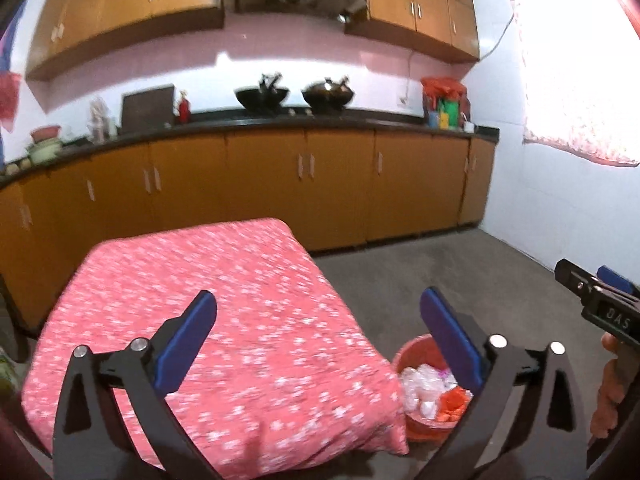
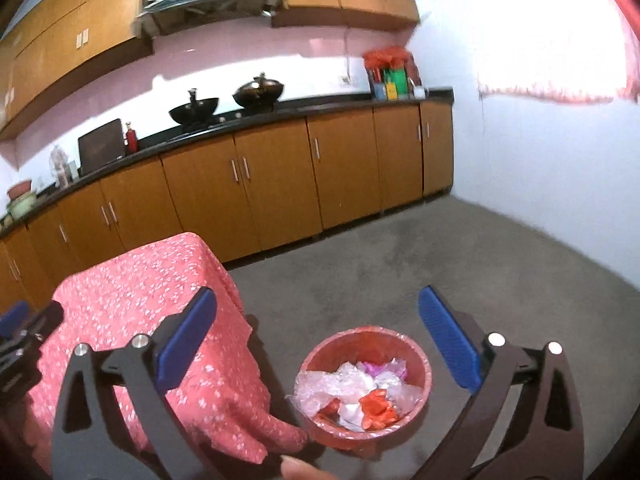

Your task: Collect trash

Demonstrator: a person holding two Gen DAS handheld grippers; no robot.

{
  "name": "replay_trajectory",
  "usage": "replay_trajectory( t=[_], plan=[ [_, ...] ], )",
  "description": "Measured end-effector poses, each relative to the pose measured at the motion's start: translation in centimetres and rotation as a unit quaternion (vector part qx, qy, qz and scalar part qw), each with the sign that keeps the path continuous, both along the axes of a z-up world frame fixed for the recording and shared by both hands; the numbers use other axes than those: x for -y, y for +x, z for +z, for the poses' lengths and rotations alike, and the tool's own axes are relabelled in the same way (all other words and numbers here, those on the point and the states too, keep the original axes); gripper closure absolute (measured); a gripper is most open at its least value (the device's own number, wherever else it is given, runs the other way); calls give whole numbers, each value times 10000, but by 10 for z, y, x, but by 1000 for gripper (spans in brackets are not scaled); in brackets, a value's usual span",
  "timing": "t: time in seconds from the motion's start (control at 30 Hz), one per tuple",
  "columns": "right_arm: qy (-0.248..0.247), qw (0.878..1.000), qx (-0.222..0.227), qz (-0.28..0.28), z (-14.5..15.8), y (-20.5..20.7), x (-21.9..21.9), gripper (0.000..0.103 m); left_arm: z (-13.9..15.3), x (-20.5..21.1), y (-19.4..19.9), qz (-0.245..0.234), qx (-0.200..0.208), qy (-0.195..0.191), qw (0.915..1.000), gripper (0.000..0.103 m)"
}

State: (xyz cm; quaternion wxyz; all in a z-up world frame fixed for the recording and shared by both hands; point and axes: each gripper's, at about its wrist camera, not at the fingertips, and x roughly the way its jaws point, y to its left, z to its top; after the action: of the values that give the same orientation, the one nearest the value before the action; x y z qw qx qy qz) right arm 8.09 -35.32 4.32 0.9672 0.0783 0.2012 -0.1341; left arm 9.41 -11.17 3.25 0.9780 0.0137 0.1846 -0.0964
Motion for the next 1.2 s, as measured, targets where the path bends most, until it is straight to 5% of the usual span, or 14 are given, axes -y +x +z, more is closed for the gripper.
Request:
replay_trajectory(
  t=[0.33, 0.6, 1.2],
  plan=[
    [-799, 9961, 377, 16, 4, -55, -66, 4, -11, -50, -44, 462, -180, -276, 9984, 2],
    [-794, 9957, 469, 56, 0, -83, -84, 4, -14, -60, -75, 696, 129, 26, 9975, 2],
    [-858, 9951, 392, 281, -10, -102, -111, 4, -27, -76, -98, 735, 116, 35, 9972, 2]
  ],
)
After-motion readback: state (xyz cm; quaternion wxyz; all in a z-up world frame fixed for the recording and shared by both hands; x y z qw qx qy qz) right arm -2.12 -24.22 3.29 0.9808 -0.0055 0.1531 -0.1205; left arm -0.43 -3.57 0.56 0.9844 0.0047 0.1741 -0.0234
